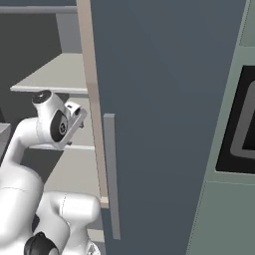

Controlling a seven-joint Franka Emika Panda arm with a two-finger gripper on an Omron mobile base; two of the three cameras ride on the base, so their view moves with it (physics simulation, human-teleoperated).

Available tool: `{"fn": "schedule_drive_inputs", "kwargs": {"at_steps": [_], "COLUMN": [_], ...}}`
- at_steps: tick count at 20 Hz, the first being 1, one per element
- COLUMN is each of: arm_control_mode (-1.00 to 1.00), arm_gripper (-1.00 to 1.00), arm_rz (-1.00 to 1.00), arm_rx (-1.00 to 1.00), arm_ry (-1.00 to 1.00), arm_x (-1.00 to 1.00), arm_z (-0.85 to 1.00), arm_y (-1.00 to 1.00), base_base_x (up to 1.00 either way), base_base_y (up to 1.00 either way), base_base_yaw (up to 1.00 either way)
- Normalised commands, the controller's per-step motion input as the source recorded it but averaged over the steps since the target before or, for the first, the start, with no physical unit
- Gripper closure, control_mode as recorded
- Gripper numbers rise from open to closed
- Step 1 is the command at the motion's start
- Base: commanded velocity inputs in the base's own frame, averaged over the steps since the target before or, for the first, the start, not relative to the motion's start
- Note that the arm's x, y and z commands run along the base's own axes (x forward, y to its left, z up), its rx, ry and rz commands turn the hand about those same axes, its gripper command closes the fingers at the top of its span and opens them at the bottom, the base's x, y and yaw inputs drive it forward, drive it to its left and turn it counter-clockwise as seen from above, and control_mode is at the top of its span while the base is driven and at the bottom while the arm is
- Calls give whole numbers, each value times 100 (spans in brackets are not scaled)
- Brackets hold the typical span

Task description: Take the garlic, mango, and mushroom from the freezer and place them in the bowl on the counter.

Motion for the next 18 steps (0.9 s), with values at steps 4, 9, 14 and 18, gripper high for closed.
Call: {"fn": "schedule_drive_inputs", "kwargs": {"at_steps": [4,9,14,18], "arm_control_mode": [-100,-100,-100,-100], "arm_gripper": [-100,-100,-100,-100], "arm_rz": [0,0,0,0], "arm_rx": [-6,0,-2,-3], "arm_ry": [-5,0,0,0], "arm_x": [3,16,31,31], "arm_z": [-2,0,-1,-1], "arm_y": [0,0,0,0], "base_base_x": [0,0,0,0], "base_base_y": [0,0,0,0], "base_base_yaw": [0,0,0,0]}}
